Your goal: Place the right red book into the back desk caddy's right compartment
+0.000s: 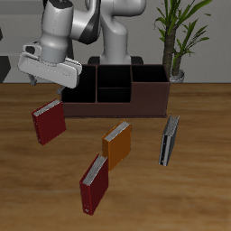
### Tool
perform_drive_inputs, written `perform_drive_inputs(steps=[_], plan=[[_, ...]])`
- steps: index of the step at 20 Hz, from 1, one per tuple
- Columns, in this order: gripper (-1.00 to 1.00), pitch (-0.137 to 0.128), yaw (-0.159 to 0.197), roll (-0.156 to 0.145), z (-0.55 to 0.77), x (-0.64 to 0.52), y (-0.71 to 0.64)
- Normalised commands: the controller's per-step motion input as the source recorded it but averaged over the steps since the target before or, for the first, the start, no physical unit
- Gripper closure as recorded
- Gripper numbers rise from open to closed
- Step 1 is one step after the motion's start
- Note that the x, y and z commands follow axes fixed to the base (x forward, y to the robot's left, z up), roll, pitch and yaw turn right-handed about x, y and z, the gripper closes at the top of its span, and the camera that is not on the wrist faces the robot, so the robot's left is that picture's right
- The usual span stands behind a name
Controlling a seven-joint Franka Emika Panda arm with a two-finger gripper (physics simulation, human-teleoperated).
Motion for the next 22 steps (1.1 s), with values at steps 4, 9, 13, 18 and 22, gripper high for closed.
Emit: perform_drive_inputs(steps=[4, 9, 13, 18, 22], plan=[[-1.00, 0.008, -0.032, -0.007, -0.15, 0.14, -0.02], [-1.00, 0.008, -0.037, -0.005, -0.21, 0.18, -0.02], [-1.00, 0.016, -0.063, -0.017, -0.23, 0.08, -0.17], [-1.00, 0.001, -0.046, -0.014, -0.19, 0.01, -0.12], [-1.00, 0.030, -0.021, -0.006, -0.38, 0.00, -0.03]])
